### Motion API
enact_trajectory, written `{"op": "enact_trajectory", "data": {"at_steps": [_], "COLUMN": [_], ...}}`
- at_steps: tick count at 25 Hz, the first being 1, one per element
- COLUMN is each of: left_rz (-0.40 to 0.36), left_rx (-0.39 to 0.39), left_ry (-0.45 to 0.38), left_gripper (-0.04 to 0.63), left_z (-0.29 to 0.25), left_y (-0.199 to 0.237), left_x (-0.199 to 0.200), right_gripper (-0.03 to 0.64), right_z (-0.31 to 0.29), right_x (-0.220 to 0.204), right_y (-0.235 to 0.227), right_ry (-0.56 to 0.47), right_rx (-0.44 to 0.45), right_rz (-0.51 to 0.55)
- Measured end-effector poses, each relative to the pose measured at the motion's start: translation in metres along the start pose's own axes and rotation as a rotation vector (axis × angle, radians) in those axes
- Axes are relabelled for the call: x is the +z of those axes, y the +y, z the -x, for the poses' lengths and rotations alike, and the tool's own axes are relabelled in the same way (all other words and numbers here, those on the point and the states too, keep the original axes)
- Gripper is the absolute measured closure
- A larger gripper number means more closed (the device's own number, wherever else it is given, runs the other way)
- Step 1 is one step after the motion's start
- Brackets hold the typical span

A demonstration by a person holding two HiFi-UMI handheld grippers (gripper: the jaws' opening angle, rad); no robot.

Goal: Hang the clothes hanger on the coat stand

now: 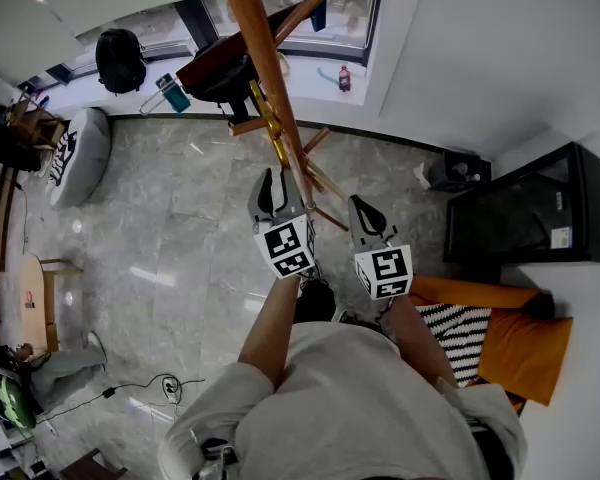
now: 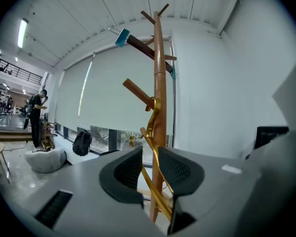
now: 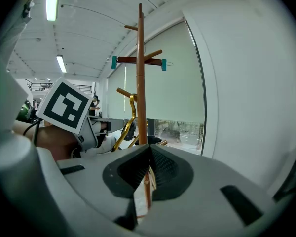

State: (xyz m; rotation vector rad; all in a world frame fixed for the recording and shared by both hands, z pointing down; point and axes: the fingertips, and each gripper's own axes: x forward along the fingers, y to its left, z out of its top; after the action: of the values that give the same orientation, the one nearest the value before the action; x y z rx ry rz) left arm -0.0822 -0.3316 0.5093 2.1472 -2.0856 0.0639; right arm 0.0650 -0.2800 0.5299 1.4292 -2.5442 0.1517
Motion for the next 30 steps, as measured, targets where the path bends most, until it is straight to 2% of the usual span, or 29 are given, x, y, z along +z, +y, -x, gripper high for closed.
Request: {"op": "enact_trajectory", "data": {"at_steps": [15,20,25,30], "left_rz": [-0.04,-0.03,-0.032,-0.044], "left_rx": [-0.181,-0.242,-0.294,-0.309], "left_ry": [-0.02,-0.031,-0.035,-0.038], "left_gripper": [0.506,0.583,0.586,0.586], "left_z": [0.045,0.066,0.088,0.104], "left_y": [-0.028,-0.037,-0.05,-0.061], "left_x": [0.008,0.009,0.011,0.012], "right_gripper": [0.612,0.612,0.612,0.612], "right_z": [0.025,0.038,0.053,0.068], "right_x": [0.01,0.021,0.027,0.028], "right_y": [-0.004,-0.001,0.005,0.008], "right_ry": [-0.058,-0.091,-0.112,-0.125], "right_rx": [-0.026,-0.031,-0.011,-0.008], "right_rz": [0.005,0.014,0.01,0.013]}}
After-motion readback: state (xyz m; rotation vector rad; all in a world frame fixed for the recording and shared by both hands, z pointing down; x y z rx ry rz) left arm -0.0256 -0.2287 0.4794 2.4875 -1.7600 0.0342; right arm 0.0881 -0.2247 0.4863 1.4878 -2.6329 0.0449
